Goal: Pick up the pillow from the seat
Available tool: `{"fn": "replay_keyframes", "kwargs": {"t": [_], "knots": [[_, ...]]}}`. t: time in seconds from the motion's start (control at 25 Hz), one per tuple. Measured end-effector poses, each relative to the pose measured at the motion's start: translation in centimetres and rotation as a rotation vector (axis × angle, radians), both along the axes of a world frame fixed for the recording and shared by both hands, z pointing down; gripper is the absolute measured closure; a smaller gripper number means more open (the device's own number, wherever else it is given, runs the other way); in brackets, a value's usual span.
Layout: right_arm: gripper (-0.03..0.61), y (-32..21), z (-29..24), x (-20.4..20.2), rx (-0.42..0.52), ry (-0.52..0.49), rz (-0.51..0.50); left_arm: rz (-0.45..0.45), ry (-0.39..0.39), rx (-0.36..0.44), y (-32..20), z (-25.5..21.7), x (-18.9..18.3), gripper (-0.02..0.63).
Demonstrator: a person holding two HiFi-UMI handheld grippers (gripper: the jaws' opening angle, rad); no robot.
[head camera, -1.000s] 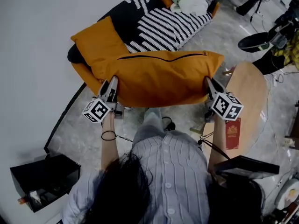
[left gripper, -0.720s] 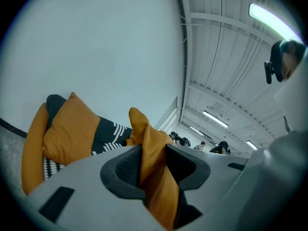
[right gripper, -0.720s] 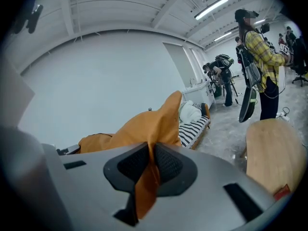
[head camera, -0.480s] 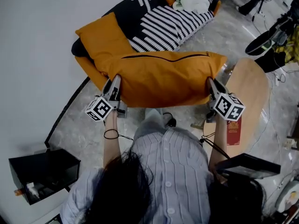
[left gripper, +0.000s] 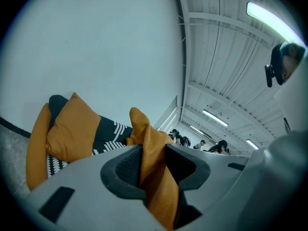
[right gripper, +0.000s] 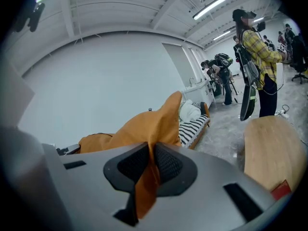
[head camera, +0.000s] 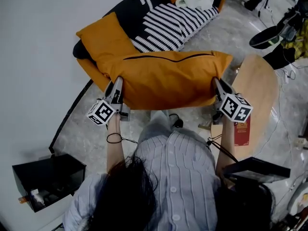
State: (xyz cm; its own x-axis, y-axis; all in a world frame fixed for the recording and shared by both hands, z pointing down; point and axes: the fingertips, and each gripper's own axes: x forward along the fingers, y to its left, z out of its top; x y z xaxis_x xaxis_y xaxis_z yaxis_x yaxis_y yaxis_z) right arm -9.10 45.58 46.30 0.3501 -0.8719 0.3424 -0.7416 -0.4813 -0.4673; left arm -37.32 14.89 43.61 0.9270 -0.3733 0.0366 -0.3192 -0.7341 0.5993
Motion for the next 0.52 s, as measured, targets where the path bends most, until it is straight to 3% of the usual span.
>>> {"fn": "replay_keyframes", "kwargs": {"t": [0.52], "knots": [[0.526, 0.4, 0.5, 1.1, -0.009, -0.006, 0.02, 0.034, 0.002, -0.018, 0.1, 0.3, 1.6, 0.463]]}}
